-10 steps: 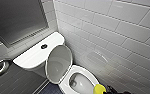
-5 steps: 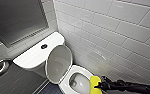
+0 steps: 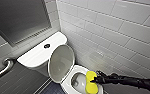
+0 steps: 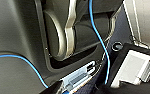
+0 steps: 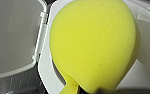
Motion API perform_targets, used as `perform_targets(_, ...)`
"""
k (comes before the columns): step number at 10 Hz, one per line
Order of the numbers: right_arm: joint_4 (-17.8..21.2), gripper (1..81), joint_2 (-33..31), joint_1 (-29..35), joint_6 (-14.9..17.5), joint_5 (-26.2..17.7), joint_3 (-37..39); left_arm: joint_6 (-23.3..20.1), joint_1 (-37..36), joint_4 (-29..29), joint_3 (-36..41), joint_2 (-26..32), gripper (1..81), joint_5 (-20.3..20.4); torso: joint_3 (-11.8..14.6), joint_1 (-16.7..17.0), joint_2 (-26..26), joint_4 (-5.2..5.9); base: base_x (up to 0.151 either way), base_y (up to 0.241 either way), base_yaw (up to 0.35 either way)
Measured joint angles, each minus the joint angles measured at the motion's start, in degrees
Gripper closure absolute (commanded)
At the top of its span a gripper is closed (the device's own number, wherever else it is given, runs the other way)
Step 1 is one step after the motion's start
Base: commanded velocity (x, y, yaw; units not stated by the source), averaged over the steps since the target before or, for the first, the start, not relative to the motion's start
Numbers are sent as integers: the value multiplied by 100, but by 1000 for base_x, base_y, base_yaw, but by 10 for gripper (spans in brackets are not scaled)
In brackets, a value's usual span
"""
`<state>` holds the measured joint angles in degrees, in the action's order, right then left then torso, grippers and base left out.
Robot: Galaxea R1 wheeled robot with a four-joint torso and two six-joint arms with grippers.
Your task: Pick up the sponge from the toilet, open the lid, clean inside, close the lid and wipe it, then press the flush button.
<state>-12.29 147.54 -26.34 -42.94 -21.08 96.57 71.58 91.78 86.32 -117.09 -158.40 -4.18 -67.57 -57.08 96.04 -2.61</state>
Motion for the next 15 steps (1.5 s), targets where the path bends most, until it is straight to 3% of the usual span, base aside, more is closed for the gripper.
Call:
perform_targets(4, 0, 811, 386, 80, -133, 7, 174, 5, 48, 0, 0, -4, 10, 7, 0, 0, 0, 709, 0, 0, 0)
perform_targets(5, 0, 811, 516, 88, -150, 9, 296, 5, 50, 0, 0, -6, 10, 7, 0, 0, 0, 812, 0, 0, 0)
perform_targets(8, 2, 811, 784, 72, -323, 226, 806, 5, 48, 0, 2, -30, 10, 13, 0, 0, 0, 826, 0, 0, 0)
perform_targets(11, 113, 811, 1042, -66, -656, 1421, 1169, 5, 46, -2, 0, -33, 10, 13, 0, 0, 0, 826, 0, 0, 0)
perform_targets(12, 243, 811, 1274, -77, -675, 1635, 1169, 5, 46, -2, 0, -33, 10, 13, 0, 0, 0, 826, 0, 0, 0)
perform_targets(15, 427, 811, 1574, -149, -714, 1791, 1169, 5, 48, -2, 0, -33, 10, 13, 0, 0, 0, 826, 0, 0, 0)
